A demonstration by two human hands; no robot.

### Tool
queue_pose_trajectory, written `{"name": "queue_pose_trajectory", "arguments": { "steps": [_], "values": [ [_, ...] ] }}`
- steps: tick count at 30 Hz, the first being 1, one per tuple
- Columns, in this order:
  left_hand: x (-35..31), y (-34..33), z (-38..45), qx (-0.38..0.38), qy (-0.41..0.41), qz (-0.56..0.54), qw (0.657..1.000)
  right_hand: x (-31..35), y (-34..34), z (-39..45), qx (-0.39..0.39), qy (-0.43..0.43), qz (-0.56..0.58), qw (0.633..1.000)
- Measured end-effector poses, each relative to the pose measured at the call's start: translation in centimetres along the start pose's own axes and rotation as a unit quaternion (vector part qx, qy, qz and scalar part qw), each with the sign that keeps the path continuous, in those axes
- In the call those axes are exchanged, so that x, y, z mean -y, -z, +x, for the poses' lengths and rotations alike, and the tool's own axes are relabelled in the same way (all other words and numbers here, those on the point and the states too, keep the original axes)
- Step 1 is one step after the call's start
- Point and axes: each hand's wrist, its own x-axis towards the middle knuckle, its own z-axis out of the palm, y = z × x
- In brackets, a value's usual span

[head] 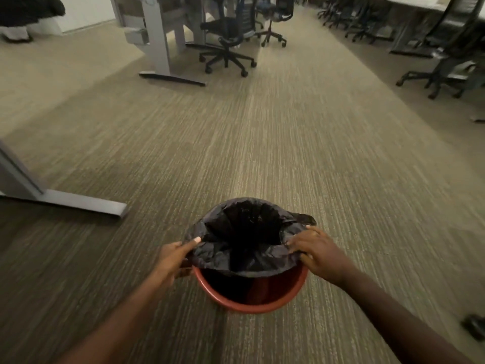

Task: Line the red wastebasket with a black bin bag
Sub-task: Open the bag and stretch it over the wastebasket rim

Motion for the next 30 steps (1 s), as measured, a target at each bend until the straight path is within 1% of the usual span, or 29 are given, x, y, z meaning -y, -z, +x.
{"name": "queue_pose_trajectory", "arguments": {
  "steps": [2, 4, 7, 9, 10, 11, 12, 13, 14, 15, 16, 18, 22, 24, 27, 30],
  "values": [
    [0.8, 0.3, -0.6, -0.057, -0.093, 0.078, 0.991, 0.3, 0.5, -0.9, -0.040, -0.017, 0.019, 0.999],
    [1.8, 0.7, -1.2, -0.095, -0.160, 0.149, 0.971, 0.6, 0.6, -1.9, -0.064, -0.021, 0.024, 0.997],
    [3.2, 1.1, -2.2, -0.130, -0.210, 0.176, 0.953, 1.3, 0.1, -4.0, -0.079, -0.033, 0.018, 0.996],
    [3.7, 1.3, -2.6, -0.129, -0.221, 0.179, 0.950, 1.8, -0.5, -5.5, -0.083, -0.047, 0.022, 0.995],
    [3.9, 1.4, -2.7, -0.121, -0.212, 0.159, 0.957, 2.0, -0.9, -6.2, -0.084, -0.054, 0.026, 0.995],
    [3.9, 1.5, -2.8, -0.106, -0.183, 0.107, 0.972, 2.1, -1.2, -6.7, -0.087, -0.060, 0.032, 0.994],
    [3.8, 1.5, -2.9, -0.082, -0.135, 0.019, 0.987, 2.2, -1.6, -7.3, -0.093, -0.064, 0.035, 0.993],
    [3.6, 1.4, -3.0, -0.047, -0.077, -0.083, 0.992, 2.4, -1.9, -7.7, -0.101, -0.064, 0.036, 0.992],
    [3.5, 1.3, -3.2, -0.014, -0.026, -0.178, 0.984, 2.5, -2.2, -8.1, -0.110, -0.064, 0.035, 0.991],
    [3.5, 1.2, -3.3, 0.007, 0.005, -0.246, 0.969, 2.6, -2.5, -8.5, -0.118, -0.066, 0.036, 0.990],
    [3.5, 1.1, -3.3, 0.020, 0.021, -0.288, 0.957, 2.8, -2.8, -8.8, -0.123, -0.071, 0.040, 0.989],
    [3.7, 0.9, -3.5, 0.043, 0.034, -0.336, 0.940, 3.0, -3.4, -9.3, -0.123, -0.076, 0.051, 0.988],
    [4.3, 0.1, -3.8, 0.064, 0.079, -0.364, 0.926, 3.4, -4.7, -10.0, -0.106, -0.053, 0.048, 0.992],
    [4.7, -0.4, -4.0, 0.053, 0.088, -0.350, 0.931, 3.4, -5.2, -10.0, -0.099, -0.037, 0.037, 0.994],
    [5.3, -1.7, -4.4, -0.002, 0.043, -0.288, 0.957, 3.1, -6.0, -10.0, -0.098, -0.012, 0.010, 0.995],
    [5.8, -2.6, -4.2, -0.078, -0.054, -0.169, 0.981, 2.8, -6.6, -10.0, -0.101, -0.001, -0.017, 0.995]
  ]
}}
